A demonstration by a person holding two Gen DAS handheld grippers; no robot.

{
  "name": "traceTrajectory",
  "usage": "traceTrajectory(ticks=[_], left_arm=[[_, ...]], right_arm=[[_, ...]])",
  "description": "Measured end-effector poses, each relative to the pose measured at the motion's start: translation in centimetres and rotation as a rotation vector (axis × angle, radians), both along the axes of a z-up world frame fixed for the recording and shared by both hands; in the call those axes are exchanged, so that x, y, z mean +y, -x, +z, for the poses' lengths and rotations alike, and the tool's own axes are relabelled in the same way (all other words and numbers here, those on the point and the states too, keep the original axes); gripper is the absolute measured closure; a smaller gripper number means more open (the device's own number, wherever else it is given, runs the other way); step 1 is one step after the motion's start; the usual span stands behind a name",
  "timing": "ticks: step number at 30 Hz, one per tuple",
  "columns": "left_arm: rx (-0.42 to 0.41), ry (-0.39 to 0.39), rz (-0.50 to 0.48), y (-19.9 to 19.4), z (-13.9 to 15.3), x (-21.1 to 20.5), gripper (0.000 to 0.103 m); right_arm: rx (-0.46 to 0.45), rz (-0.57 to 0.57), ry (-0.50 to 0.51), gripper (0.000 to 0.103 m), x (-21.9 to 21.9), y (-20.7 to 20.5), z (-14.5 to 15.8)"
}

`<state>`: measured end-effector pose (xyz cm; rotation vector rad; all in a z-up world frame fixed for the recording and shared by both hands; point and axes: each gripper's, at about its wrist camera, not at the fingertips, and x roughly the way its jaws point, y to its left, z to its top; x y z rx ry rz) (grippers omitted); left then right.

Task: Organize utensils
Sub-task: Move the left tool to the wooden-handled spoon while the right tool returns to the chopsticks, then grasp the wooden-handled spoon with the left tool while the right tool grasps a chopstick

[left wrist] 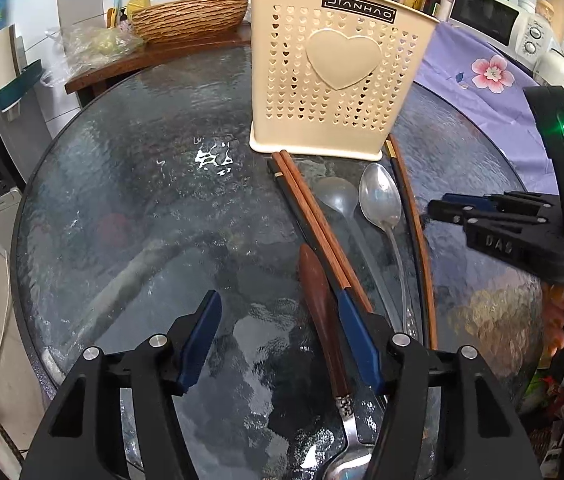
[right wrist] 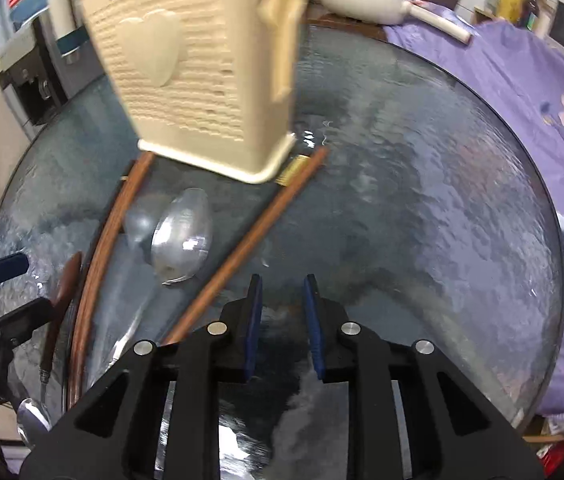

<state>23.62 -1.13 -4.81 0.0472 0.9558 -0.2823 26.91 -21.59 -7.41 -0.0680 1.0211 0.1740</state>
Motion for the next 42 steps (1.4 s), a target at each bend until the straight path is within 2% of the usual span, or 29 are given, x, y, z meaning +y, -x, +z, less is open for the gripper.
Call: traceTrajectory(ticks=[5, 7, 16, 18, 21, 22, 28, 33, 38, 40, 41, 42], left_arm=[[0.006, 0.0, -0.016, 0.4, -0.1, -0.3, 0.047], [0.012, -0.016, -0.027, 0.5, -0.3, -0.7, 0.051], [0.019, -0.059, -0.045, 0.6, -1.1, -1.5, 0.058], [0.011, -0.076, -0.046, 0.3, -1.1, -1.8, 0.066], [0.006, -0.091, -0.033, -0.3, -1.0, -1.8, 0.08], [0.008, -0.09, -0.03, -0.5, -0.9, -1.7, 0.081], [0.017, -0.062, -0.014, -1.5, -0.9, -0.8, 0.083], [0.019, -0.04, 0.003, -2.0, -0.9, 0.1, 0.084], [0.018, -0.037, 0.001, -2.1, -0.9, 0.4, 0.084], [0.019, -0.031, 0.002, -2.1, -0.9, 0.4, 0.084], [0.02, -0.028, 0.002, -2.1, -0.9, 0.5, 0.084], [0.019, -0.028, 0.001, -2.1, -0.9, 0.6, 0.084]], right_arm=[[-0.005, -0.019, -0.191, 0.081, -1.5, 0.1, 0.9], [-0.004, -0.012, -0.205, 0.081, -1.0, 0.1, 1.1], [0.003, -0.029, -0.174, 0.079, 0.1, -0.3, 0.6], [0.013, -0.041, -0.175, 0.073, 0.1, -0.5, 0.5], [0.013, -0.055, -0.156, 0.073, 0.3, -0.8, 0.3], [0.012, -0.062, -0.149, 0.073, 0.4, -0.8, 0.3], [0.01, -0.122, -0.152, 0.073, -0.3, -2.1, 0.4], [0.018, -0.111, -0.126, 0.073, 0.6, -3.0, 0.0], [0.015, -0.09, -0.043, 0.073, 1.1, -3.2, 0.0], [0.017, -0.079, 0.024, 0.073, 0.7, -3.3, -0.1], [0.017, -0.087, 0.017, 0.073, 0.1, -3.2, -0.2], [0.023, -0.108, -0.052, 0.073, -1.0, -3.4, -0.1]])
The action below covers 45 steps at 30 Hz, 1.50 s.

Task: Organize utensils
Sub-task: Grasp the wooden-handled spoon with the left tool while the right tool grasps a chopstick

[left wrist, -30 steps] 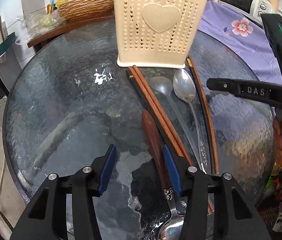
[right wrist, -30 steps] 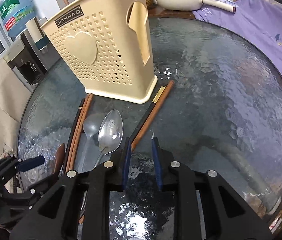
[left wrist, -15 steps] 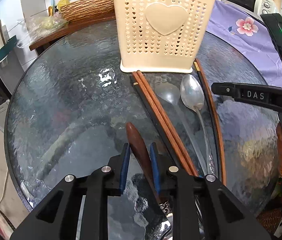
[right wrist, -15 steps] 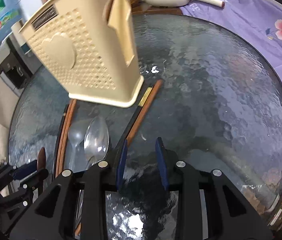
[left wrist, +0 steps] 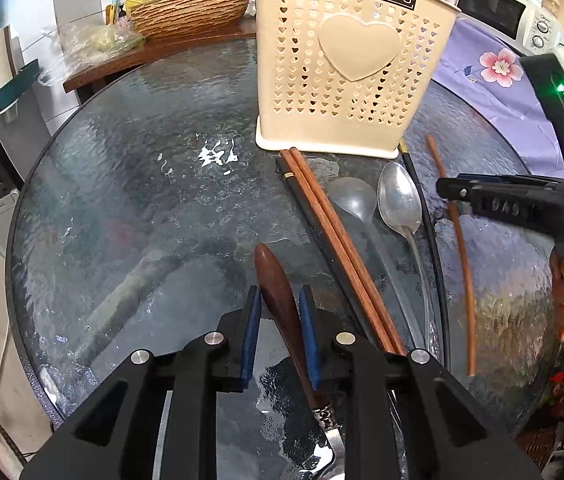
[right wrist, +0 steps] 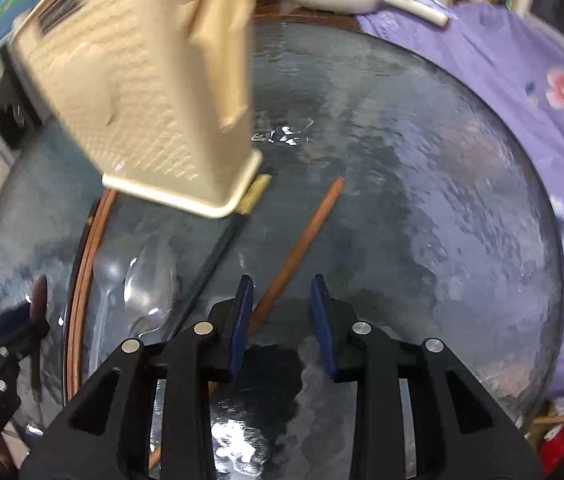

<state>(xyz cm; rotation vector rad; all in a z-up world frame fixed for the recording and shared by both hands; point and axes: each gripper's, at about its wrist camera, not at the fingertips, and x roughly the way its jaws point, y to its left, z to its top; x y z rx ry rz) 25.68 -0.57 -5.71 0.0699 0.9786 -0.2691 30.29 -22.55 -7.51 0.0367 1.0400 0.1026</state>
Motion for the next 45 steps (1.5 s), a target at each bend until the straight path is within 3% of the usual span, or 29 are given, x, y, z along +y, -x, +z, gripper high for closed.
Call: traceTrajectory(ticks=[13, 22, 27, 45], left_arm=[[0.01, -0.011, 0.002, -0.5, 0.0, -0.6, 0.084], [0.01, -0.021, -0.009, -0.2, 0.0, -1.4, 0.086], [0.008, -0.026, -0.016, 0.2, 0.0, -1.8, 0.086], [-0.038, -0.052, 0.004, 0.9, 0.0, -2.0, 0.087]], right_arm=[[0.044, -0.096, -0.065, 0.073, -2.1, -4.3, 0.2], [0.06, -0.123, -0.003, 0.082, -1.7, -8.0, 0.1], [0.042, -0.109, 0.061, 0.092, -0.7, -7.9, -0.2], [-0.054, -0.122, 0.099, 0.096, 0.3, -4.1, -0.4]])
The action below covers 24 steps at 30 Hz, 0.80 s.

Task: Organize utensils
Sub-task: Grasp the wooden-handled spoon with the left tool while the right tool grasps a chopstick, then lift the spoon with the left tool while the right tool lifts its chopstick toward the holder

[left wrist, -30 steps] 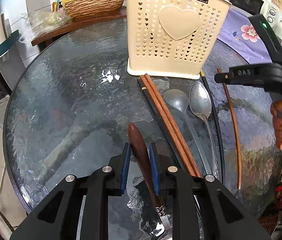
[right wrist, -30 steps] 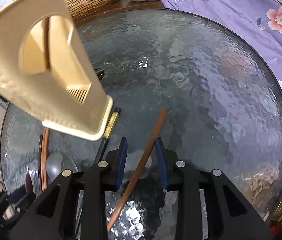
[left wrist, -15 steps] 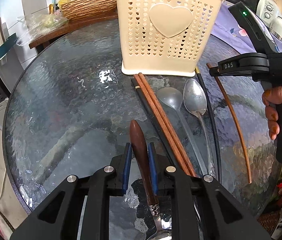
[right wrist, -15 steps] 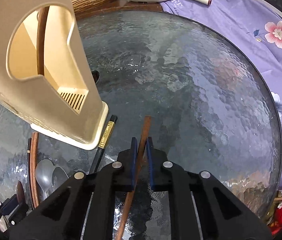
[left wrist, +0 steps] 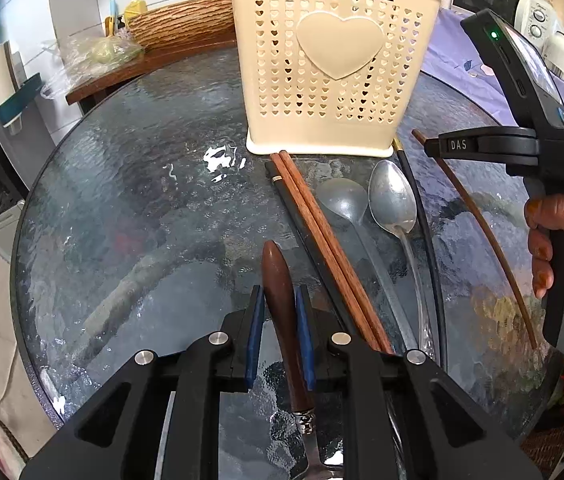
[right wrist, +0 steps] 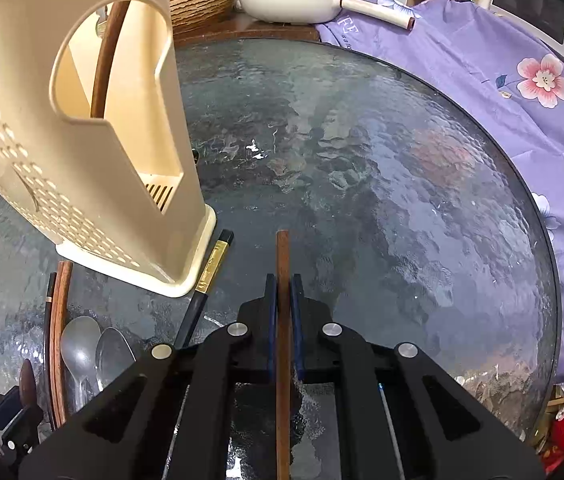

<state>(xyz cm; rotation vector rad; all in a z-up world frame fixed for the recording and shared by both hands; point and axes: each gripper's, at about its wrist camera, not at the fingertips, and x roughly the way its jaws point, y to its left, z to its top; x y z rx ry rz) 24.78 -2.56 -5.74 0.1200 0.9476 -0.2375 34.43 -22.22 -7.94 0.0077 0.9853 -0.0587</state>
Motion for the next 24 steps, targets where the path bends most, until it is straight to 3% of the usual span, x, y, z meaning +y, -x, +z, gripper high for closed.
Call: traceTrajectory(ticks=[8, 15, 24], left_arm=[[-0.01, 0.005, 0.02, 0.5, 0.0, -0.1, 0.088], [0.01, 0.056, 0.033, -0.1, 0.2, 0.5, 0.088], [-0.024, 0.075, 0.031, -0.1, 1.6, 0.5, 0.088]], right_arm=[[-0.016, -0.001, -0.016, 0.096, 0.7, 0.4, -0.1], [-0.045, -0.009, -0.126, 0.096, -0.7, 0.4, 0.3], [-0.13, 0.027, -0.203, 0.096, -2.7, 2.1, 2.5]])
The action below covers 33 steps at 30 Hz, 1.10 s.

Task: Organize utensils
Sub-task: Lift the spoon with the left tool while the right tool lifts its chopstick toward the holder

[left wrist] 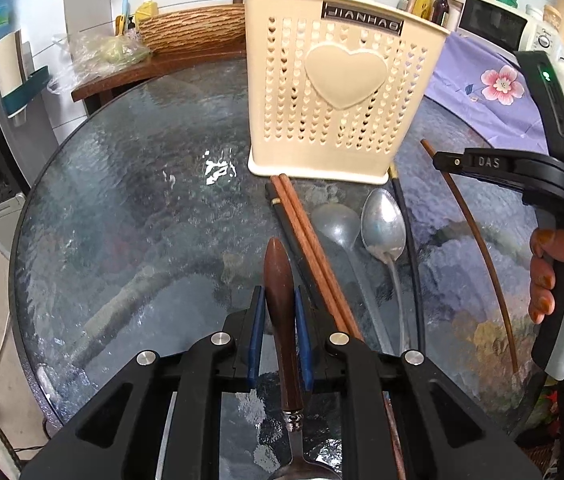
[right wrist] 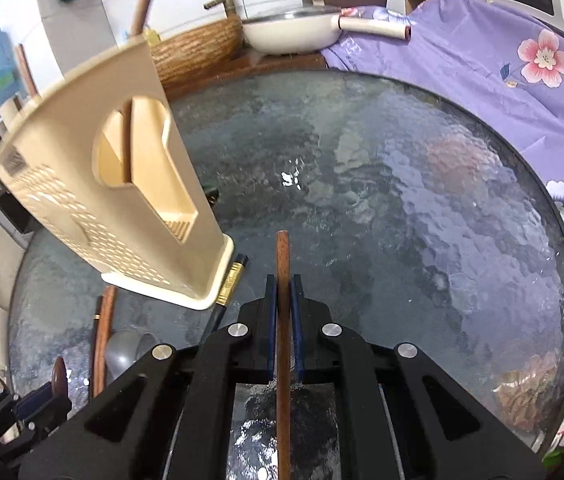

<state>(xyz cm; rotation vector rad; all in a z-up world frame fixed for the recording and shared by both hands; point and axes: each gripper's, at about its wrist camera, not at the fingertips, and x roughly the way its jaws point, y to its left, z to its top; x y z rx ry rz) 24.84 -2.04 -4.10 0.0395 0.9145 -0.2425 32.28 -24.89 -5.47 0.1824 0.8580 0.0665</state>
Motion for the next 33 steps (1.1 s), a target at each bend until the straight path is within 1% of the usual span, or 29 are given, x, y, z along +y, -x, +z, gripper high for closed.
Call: traceTrajectory(ticks=[7, 11, 20, 23, 33], left_arm=[[-0.04, 0.027, -0.005, 0.5, 2.0, -0.1, 0.088], [-0.059, 0.058, -0.008, 0.9, 3.4, 0.4, 0.089], [-0.1, 0.091, -0.021, 2.0, 5.6, 1.0, 0.089], [-0.12, 0.099, -0.025, 2.7, 6.3, 1.3, 0.089], [-0.175, 0.126, -0.031, 4.2, 8.2, 2.4, 0.089]], right_arm=[[-0.077, 0.031, -0.047, 0.096, -1.0, 2.2, 2.5], [-0.133, 0.056, -0.066, 0.096, -1.2, 3.7, 4.5], [-0.239, 0.127, -0.086, 0.096, -1.5, 7.7, 8.9], [-0.258, 0.145, -0.098, 0.096, -1.8, 9.0, 9.9], [-0.311, 0.214, -0.083, 0.096, -1.8, 13.1, 11.9]])
